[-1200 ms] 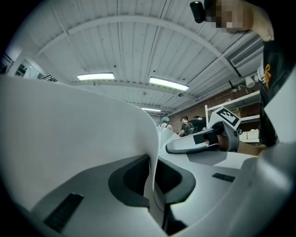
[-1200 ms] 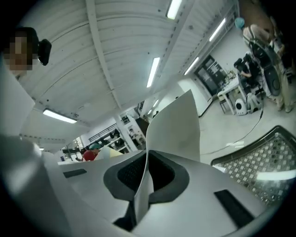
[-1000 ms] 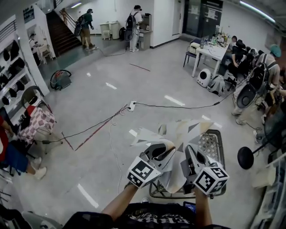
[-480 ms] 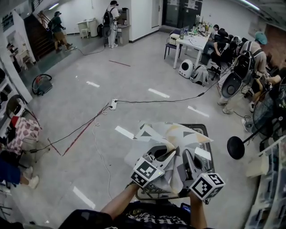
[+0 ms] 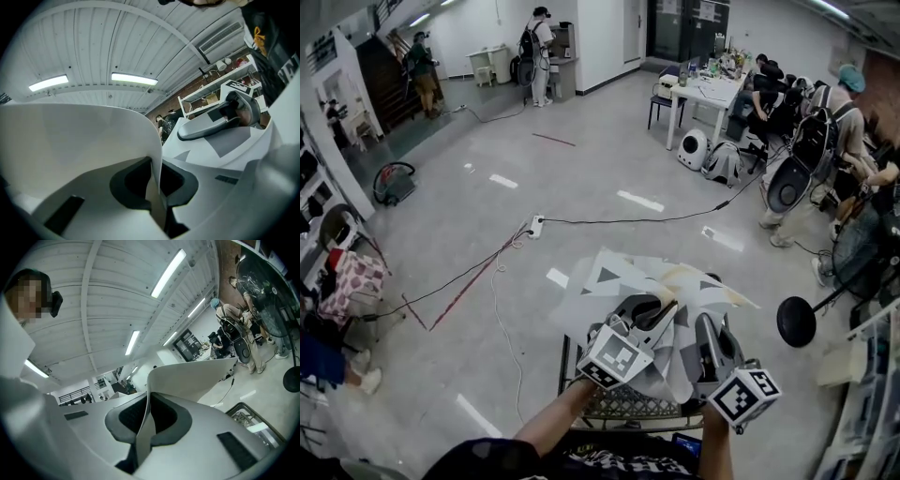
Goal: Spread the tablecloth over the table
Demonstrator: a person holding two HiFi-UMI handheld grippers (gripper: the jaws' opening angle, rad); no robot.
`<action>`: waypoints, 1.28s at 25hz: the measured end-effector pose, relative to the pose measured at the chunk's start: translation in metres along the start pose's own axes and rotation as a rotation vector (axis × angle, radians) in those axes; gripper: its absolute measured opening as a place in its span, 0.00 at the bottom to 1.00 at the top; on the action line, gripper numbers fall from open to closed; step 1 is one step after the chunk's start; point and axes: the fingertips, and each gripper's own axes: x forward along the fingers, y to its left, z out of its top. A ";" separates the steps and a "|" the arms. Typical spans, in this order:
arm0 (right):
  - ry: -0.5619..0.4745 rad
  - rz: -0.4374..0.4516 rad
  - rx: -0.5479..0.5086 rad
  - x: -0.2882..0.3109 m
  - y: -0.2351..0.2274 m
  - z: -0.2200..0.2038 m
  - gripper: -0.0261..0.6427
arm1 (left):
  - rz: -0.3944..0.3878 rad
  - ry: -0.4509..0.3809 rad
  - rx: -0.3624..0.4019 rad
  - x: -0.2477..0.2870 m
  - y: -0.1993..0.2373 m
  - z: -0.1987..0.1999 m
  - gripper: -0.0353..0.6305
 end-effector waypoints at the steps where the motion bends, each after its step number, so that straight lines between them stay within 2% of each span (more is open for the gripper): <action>1: -0.012 -0.009 -0.006 -0.005 -0.012 0.011 0.07 | -0.008 -0.012 0.017 0.014 -0.005 0.008 0.10; 7: -0.068 -0.090 -0.011 -0.036 -0.071 0.047 0.07 | -0.093 -0.099 0.070 0.074 -0.043 0.042 0.10; 12: -0.051 -0.164 -0.007 -0.053 -0.107 0.053 0.07 | -0.162 -0.122 0.071 0.106 -0.076 0.043 0.11; 14: -0.039 -0.183 -0.015 -0.057 -0.117 0.051 0.07 | -0.161 -0.118 0.092 0.110 -0.081 0.040 0.12; 18: -0.015 -0.219 0.013 -0.059 -0.142 0.048 0.07 | -0.108 -0.115 0.104 0.116 -0.071 0.037 0.12; 21: -0.012 -0.251 0.034 -0.064 -0.157 0.049 0.07 | -0.032 -0.214 0.036 0.100 -0.049 0.048 0.12; 24: -0.017 -0.279 0.055 -0.072 -0.171 0.047 0.07 | 0.092 -0.297 -0.132 0.063 -0.019 0.050 0.12; 26: -0.030 -0.279 0.062 -0.076 -0.180 0.046 0.07 | 0.174 -0.299 -0.181 0.036 0.000 0.044 0.12; 29: -0.044 -0.226 0.066 -0.071 -0.182 0.045 0.08 | 0.308 -0.272 -0.195 -0.004 0.021 0.030 0.14; 32: 0.004 -0.204 0.013 -0.062 -0.165 0.039 0.08 | 0.510 -0.188 -0.198 -0.047 0.028 0.000 0.15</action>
